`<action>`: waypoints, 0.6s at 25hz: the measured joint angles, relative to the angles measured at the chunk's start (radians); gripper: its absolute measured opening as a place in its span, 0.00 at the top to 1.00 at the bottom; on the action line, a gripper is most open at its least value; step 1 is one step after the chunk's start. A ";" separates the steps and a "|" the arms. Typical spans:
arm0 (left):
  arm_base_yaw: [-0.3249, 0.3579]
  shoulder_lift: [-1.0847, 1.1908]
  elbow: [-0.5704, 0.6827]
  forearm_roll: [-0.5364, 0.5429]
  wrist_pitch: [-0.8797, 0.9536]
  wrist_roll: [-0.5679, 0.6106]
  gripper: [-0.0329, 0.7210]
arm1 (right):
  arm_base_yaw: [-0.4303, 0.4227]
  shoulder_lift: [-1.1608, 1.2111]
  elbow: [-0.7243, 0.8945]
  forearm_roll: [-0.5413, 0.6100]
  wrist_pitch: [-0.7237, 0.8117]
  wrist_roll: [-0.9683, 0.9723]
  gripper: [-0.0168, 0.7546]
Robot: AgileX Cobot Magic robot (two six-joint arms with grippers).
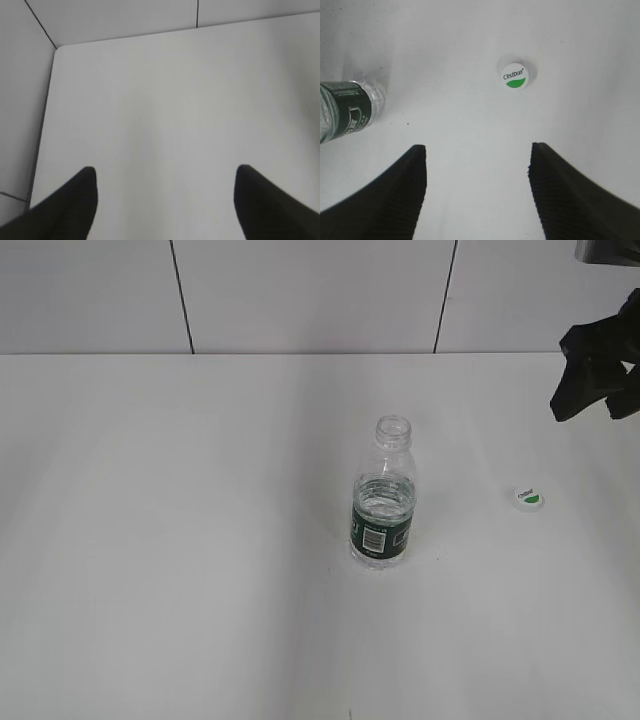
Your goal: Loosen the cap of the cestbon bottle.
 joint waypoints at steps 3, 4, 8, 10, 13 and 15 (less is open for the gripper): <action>0.000 -0.095 0.044 0.023 0.005 0.000 0.28 | 0.000 0.000 0.000 0.000 -0.004 -0.001 0.34; 0.000 -0.134 0.069 0.028 0.000 0.000 0.28 | 0.000 0.000 0.000 0.000 -0.006 -0.001 0.34; 0.000 -0.281 0.182 0.030 -0.024 0.000 0.28 | 0.000 0.000 0.000 0.000 -0.013 -0.001 0.34; 0.000 -0.358 0.253 0.031 -0.045 0.000 0.28 | 0.000 0.000 0.000 0.000 -0.014 -0.001 0.34; 0.000 -0.468 0.350 0.021 -0.096 0.000 0.28 | 0.000 0.000 0.000 0.000 -0.019 -0.001 0.34; 0.000 -0.542 0.408 0.003 -0.111 0.000 0.28 | 0.000 0.000 0.000 0.000 -0.020 -0.001 0.34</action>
